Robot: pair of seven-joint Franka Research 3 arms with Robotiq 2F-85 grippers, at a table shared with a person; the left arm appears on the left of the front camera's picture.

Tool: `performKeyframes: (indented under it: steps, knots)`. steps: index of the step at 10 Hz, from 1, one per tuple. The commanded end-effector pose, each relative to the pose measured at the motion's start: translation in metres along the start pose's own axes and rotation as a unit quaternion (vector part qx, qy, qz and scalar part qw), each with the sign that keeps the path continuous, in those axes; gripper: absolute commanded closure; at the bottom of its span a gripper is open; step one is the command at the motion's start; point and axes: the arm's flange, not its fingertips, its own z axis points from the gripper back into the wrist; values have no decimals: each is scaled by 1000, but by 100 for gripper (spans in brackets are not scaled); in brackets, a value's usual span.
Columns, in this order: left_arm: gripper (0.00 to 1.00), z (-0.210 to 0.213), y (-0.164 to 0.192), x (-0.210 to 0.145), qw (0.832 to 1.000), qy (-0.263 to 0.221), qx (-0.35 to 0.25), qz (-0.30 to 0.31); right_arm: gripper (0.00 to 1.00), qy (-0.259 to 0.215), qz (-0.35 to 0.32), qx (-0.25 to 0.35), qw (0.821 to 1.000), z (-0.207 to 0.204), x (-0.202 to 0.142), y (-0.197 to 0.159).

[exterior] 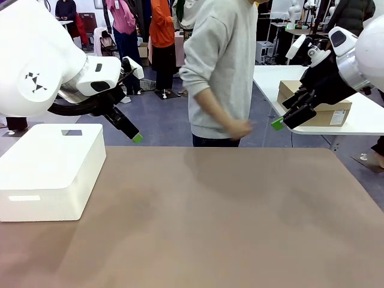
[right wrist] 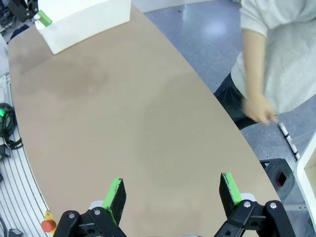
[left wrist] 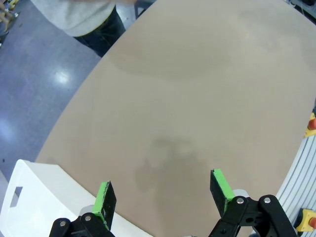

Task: Pack the shoes into the box.
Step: Press down on the lid of the Shoes Box.

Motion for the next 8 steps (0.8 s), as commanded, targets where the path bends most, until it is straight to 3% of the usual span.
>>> performKeyframes:
  steps: [1, 8]
  knots:
    - [0, 2, -1, -1, 1000, 5, 3, 5, 0, 2, -8, -1, 1000, 1, 5, -2]
    - [0, 2, -1, -1, 1000, 5, 3, 5, 0, 2, -8, -1, 1000, 1, 5, -2]
